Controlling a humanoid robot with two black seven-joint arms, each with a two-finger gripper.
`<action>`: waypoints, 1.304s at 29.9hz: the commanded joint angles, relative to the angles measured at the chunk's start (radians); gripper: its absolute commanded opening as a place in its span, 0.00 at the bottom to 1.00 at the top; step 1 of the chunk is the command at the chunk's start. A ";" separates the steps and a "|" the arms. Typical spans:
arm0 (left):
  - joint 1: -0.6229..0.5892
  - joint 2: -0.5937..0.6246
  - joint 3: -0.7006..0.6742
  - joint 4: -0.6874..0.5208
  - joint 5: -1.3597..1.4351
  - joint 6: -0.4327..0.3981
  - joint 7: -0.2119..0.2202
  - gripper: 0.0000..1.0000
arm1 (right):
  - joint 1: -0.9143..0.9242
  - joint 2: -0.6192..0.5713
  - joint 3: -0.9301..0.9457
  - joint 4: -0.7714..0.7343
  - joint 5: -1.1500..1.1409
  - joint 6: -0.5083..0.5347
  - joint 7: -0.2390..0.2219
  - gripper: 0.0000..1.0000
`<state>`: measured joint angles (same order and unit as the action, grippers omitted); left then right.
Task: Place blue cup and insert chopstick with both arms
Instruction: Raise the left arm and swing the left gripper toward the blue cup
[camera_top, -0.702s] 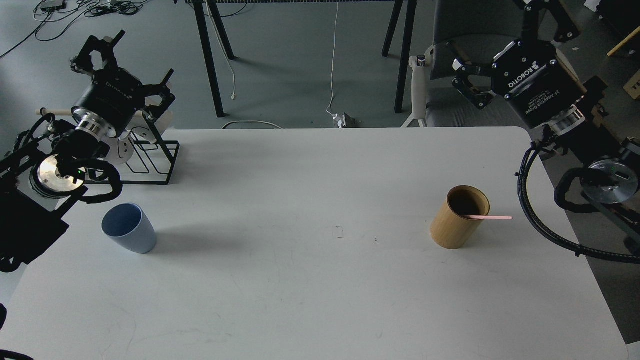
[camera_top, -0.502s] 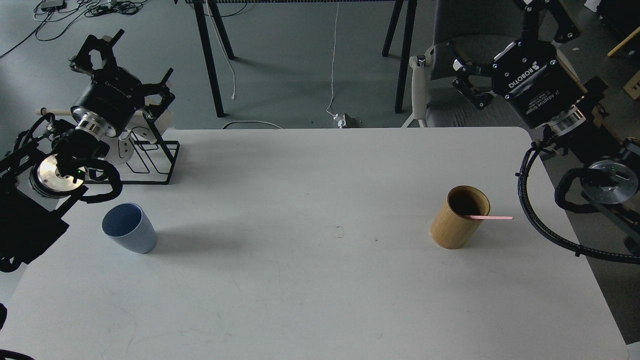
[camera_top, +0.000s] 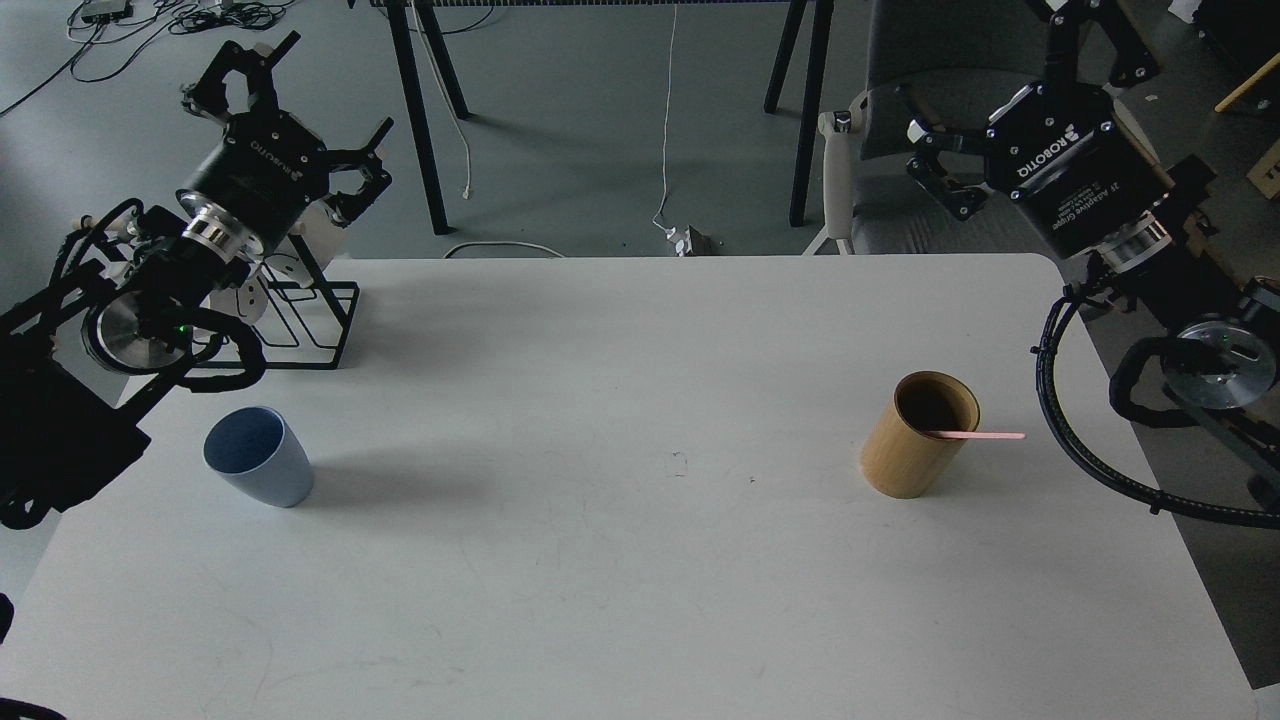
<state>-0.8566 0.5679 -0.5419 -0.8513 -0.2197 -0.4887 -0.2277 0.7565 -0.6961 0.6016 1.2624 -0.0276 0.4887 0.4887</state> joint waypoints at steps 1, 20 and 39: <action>-0.048 0.030 -0.018 -0.011 0.020 0.000 -0.044 1.00 | -0.002 0.000 0.004 -0.001 0.000 0.000 0.000 0.99; -0.098 0.043 -0.059 -0.044 0.029 0.000 -0.179 1.00 | -0.003 -0.008 0.020 0.003 0.000 0.000 0.000 0.99; -0.242 0.424 0.232 -0.479 0.395 0.000 -0.261 0.96 | -0.017 -0.034 0.021 0.000 0.000 0.000 0.000 0.99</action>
<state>-1.0826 0.8895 -0.3577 -1.2790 0.1721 -0.4889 -0.4886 0.7439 -0.7261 0.6230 1.2625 -0.0275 0.4887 0.4887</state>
